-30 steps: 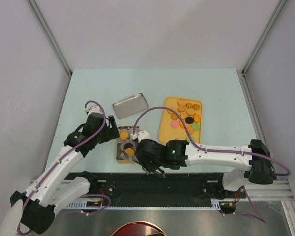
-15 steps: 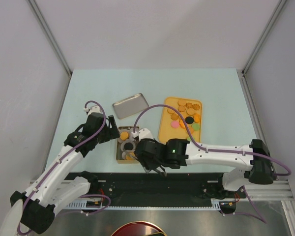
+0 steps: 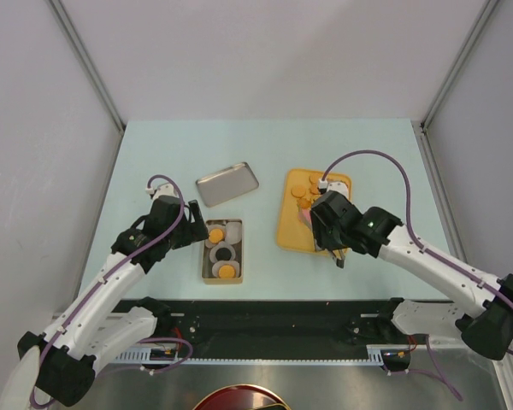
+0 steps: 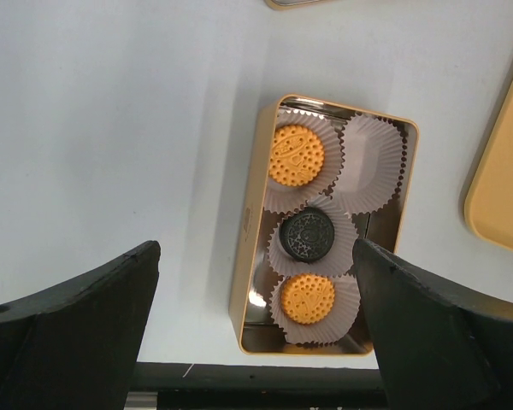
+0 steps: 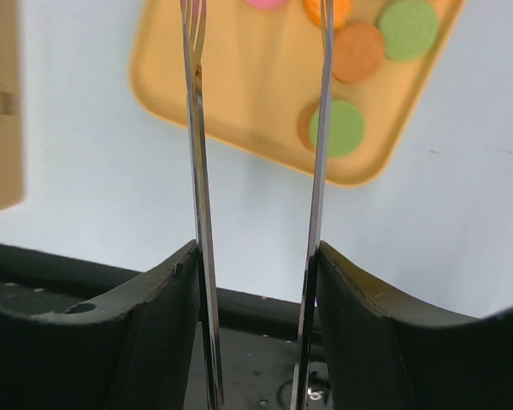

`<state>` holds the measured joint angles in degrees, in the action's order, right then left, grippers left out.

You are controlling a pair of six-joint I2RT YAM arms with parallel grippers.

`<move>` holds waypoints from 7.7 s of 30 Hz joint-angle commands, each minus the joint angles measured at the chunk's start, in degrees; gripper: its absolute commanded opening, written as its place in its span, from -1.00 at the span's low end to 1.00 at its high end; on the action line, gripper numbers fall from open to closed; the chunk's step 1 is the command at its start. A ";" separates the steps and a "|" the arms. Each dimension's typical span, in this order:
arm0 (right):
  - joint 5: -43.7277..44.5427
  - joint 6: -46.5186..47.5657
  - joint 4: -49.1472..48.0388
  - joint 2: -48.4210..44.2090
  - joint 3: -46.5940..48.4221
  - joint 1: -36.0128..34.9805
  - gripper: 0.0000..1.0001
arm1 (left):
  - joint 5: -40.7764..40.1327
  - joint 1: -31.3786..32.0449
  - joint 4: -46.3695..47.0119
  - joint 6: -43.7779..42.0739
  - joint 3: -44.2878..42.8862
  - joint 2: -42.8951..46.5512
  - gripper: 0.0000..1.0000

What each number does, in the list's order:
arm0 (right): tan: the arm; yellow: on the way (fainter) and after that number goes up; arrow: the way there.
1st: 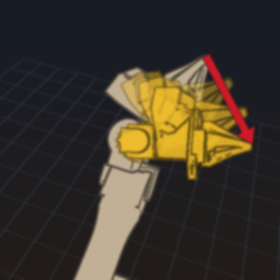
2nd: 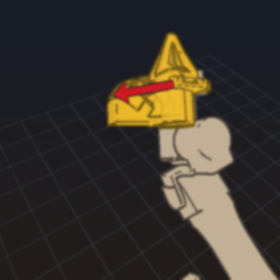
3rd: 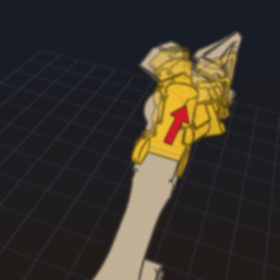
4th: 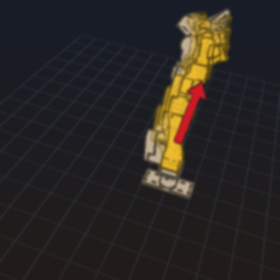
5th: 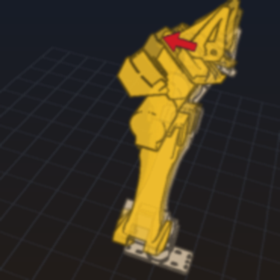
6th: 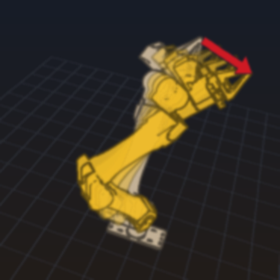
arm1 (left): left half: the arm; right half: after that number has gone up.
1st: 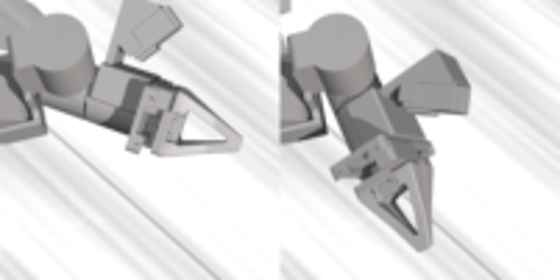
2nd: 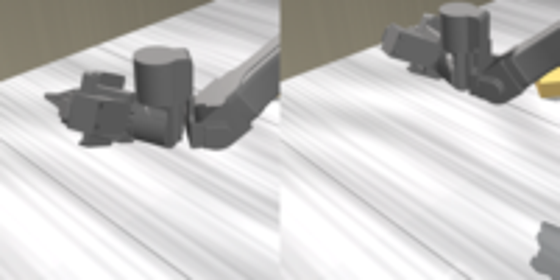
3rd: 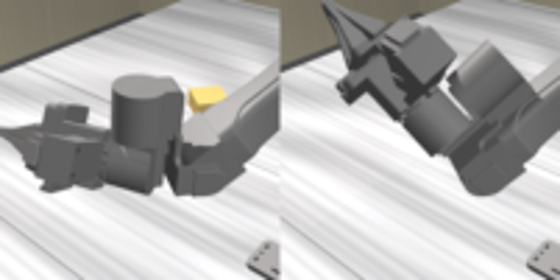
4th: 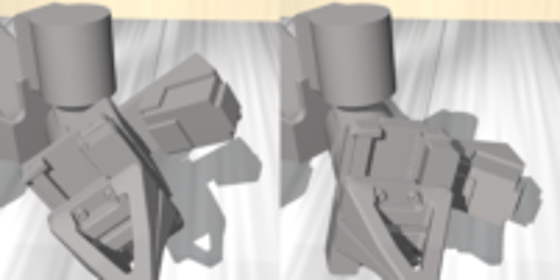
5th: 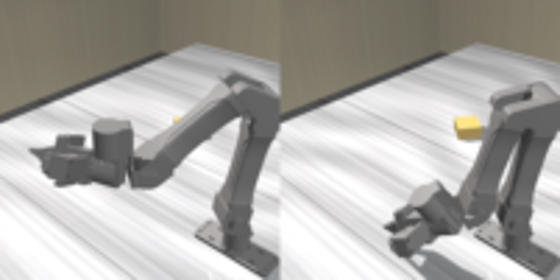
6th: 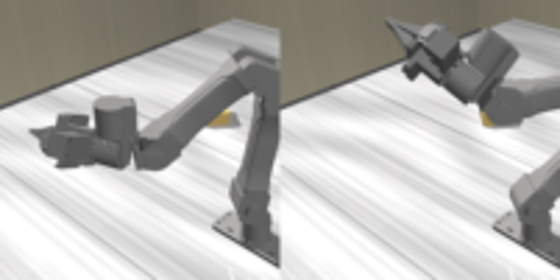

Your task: Pack the cookies

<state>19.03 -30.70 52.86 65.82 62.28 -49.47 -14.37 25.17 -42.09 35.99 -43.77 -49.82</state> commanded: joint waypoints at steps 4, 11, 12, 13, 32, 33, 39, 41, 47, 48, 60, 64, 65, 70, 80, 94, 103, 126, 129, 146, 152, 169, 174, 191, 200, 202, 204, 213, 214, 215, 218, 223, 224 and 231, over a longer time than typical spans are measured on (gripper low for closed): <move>-4.08 5.21 -1.53 0.45 -5.85 7.72 0.14 | -0.04 0.32 0.86 0.05 0.35 0.34 1.00; -6.72 5.83 -1.62 -1.49 -7.88 13.17 0.13 | 0.31 0.41 1.30 -0.04 0.44 -0.10 1.00; -6.81 5.56 -1.01 -1.40 -7.96 13.44 0.14 | 0.31 0.41 1.30 -0.13 0.35 -0.27 1.00; -6.81 5.47 -0.83 -1.40 -8.49 13.53 0.13 | 0.40 0.41 1.30 -0.04 0.44 -0.36 1.00; -9.27 5.30 -2.94 1.59 -10.08 13.61 -0.04 | 0.48 0.32 1.48 0.05 0.70 0.16 1.00; -9.36 5.12 -2.85 1.42 -10.16 13.61 -0.09 | 0.48 0.41 1.48 0.05 0.70 0.08 1.00; -10.85 4.77 -1.89 1.24 -9.99 13.61 0.04 | 0.40 0.41 1.48 0.05 0.79 0.34 1.00; -11.29 4.77 -1.71 1.68 -9.99 13.61 0.08 | 0.31 0.41 1.39 0.05 0.70 0.34 1.00; -12.26 5.21 -2.06 2.82 -9.99 13.61 -0.03 | 0.31 0.41 1.39 0.13 0.79 0.69 1.00; -12.26 5.12 -1.97 2.65 -9.90 13.53 -0.09 | 0.31 0.41 1.39 0.05 0.79 0.69 1.00; -9.36 2.31 3.21 -1.57 0.10 9.40 -0.27 | 0.05 0.41 1.31 0.22 0.70 0.34 1.00; -7.17 0.99 5.93 -1.14 4.68 5.62 -0.27 | -0.13 0.41 1.22 0.31 0.61 0.34 1.00; -6.90 0.64 5.94 -0.96 5.30 4.05 -0.27 | -0.13 0.41 1.13 0.22 0.61 0.34 1.00; -6.72 -1.38 3.66 0.36 8.99 -1.32 -0.27 | -0.31 0.41 0.95 0.49 0.61 0.52 1.00; -8.04 -0.51 -5.13 11.60 14.70 -10.73 -0.27 | -0.48 0.41 0.69 0.58 0.53 0.87 0.99; -11.82 3.36 -9.09 23.82 22.44 -12.40 -0.27 | 0.04 0.41 0.78 0.49 0.53 0.78 1.00; -11.91 4.77 -9.36 27.95 23.32 -12.23 -0.24 | 0.13 0.41 0.69 0.31 0.53 0.61 1.00; -11.64 5.74 -9.18 30.51 26.84 -11.43 0.16 | -0.13 0.41 0.78 0.40 0.53 0.34 1.00; -10.77 5.65 -8.57 29.63 27.28 -11.43 0.16 | -0.22 0.41 0.86 0.40 0.53 0.43 1.00; 0.13 -1.74 -10.85 -3.67 -0.84 9.11 -0.24 | 0.31 0.32 1.04 0.22 0.26 -0.01 1.00; -0.13 1.17 -13.48 -2.47 -1.46 27.19 -0.69 | 1.45 0.41 1.65 -0.39 0.35 0.25 0.99; -9.00 3.28 -18.41 32.68 4.42 50.88 -0.46 | 4.00 0.41 2.01 -0.57 0.53 4.03 1.00; -9.53 3.80 -18.15 37.53 5.48 51.06 0.03 | 4.09 0.41 2.01 -0.30 0.61 3.94 1.00; -4.70 -1.38 -17.18 16.99 2.85 45.00 0.80 | 4.62 0.41 2.71 0.31 0.00 2.98 0.99; -4.09 1.60 -27.10 -2.10 -2.95 21.19 0.67 | 3.30 0.32 2.71 1.28 -12.71 -8.78 1.00; -1.04 1.08 -27.55 -2.28 -4.44 15.85 0.64 | 1.99 0.06 1.75 2.33 -16.77 -15.87 1.00; 3.27 0.90 -28.07 -2.19 -5.67 12.23 0.61 | -1.09 -0.73 0.52 3.38 -22.83 -20.73 1.00; 6.84 2.04 -35.80 -1.66 -12.45 0.69 0.41 | -3.22 -9.68 6.14 4.26 -32.16 -41.10 0.65; 5.60 2.92 -37.12 -1.66 -12.62 0.61 0.35 | -2.08 -10.66 5.53 4.44 -33.39 -43.06 0.61; 4.63 3.27 -37.65 -1.75 -12.62 0.52 0.29 | -1.46 -11.45 4.83 4.44 -35.92 -44.82 0.49; 1.99 4.58 -39.58 -2.01 -12.80 0.17 0.07 | -0.31 -12.95 4.12 2.95 -40.67 -51.67 -0.11; -1.27 6.26 -41.26 -1.93 -12.27 0.52 0.13 | 0.57 -13.04 5.35 1.63 -44.03 -57.04 0.11; -1.53 6.35 -41.26 -1.66 -12.10 0.61 0.14 | 0.66 -13.04 5.70 1.72 -44.30 -57.40 0.13; -3.38 5.83 -40.38 0.71 -11.92 1.57 0.16 | 0.75 -13.04 6.75 1.19 -44.56 -61.97 0.11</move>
<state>17.02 -25.36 14.41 65.67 49.39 -48.42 -14.31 11.99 -36.88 38.37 -86.28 -109.54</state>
